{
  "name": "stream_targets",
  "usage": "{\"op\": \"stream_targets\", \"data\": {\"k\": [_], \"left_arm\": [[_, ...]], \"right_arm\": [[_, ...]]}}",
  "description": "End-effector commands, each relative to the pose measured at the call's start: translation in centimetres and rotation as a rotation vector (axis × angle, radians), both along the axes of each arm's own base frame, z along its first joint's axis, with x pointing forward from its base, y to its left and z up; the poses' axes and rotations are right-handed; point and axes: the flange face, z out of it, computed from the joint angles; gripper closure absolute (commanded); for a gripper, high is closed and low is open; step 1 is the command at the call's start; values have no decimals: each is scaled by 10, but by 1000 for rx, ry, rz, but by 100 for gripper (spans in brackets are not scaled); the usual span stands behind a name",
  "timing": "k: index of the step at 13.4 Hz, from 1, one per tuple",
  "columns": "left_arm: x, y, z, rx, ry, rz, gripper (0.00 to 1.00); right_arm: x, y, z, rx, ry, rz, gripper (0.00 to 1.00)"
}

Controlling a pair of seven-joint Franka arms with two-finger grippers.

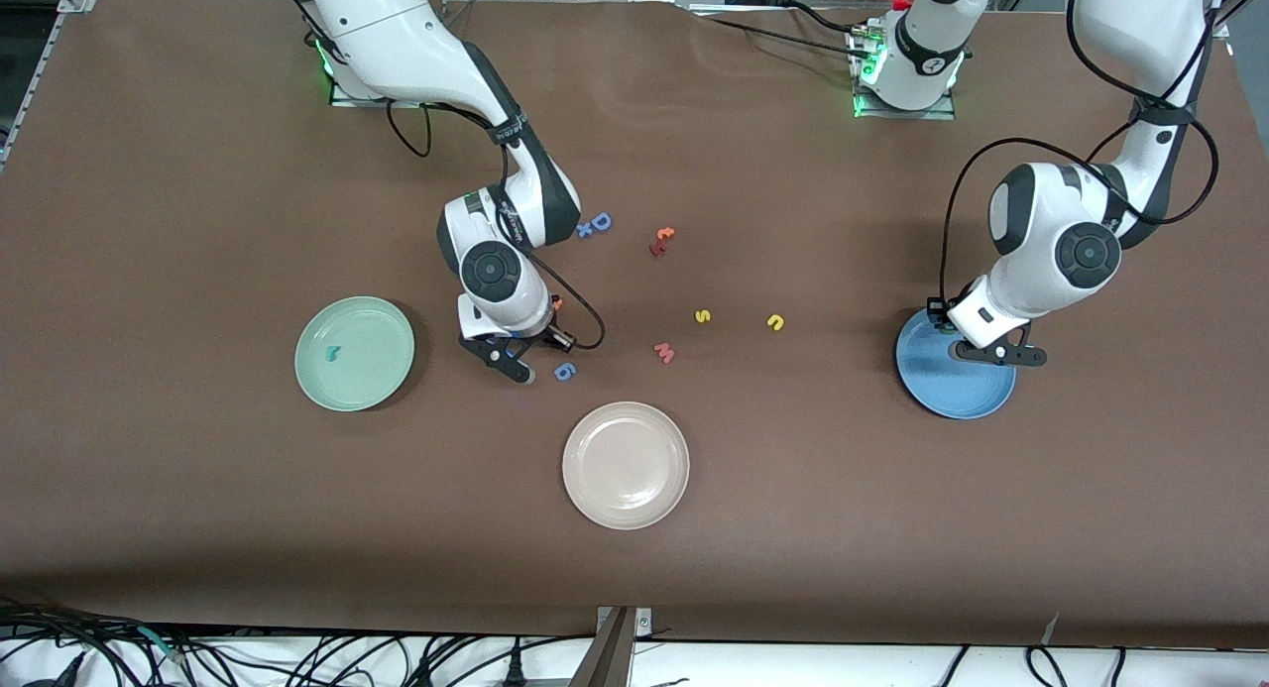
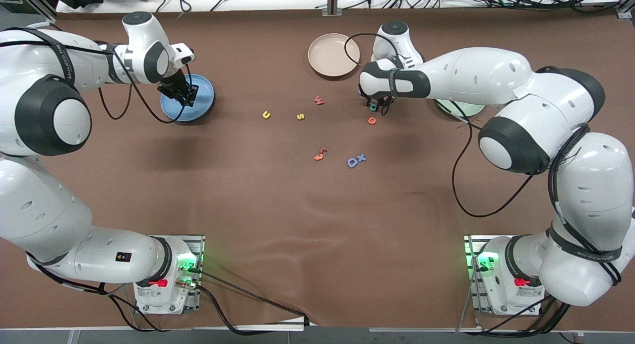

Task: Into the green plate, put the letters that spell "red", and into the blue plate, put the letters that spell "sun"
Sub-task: 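Carry the green letter over the blue plate while the right gripper grasps, then drop the green letter on the blue plate while the right gripper lifts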

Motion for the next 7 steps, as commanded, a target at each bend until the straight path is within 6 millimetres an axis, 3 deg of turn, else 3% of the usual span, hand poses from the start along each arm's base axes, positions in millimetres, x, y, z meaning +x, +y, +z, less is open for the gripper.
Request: {"op": "stream_targets", "data": {"k": [1, 4, 7], "left_arm": [[-7, 15, 3, 3, -18, -35, 79], [-2, 19, -7, -1, -31, -21, 75], [-2, 21, -9, -10, -31, -2, 64]], "right_arm": [[-3, 0, 2, 6, 16, 12, 92], [10, -22, 49, -17, 61, 39, 92], [31, -93, 96, -38, 145, 163, 92]]}}
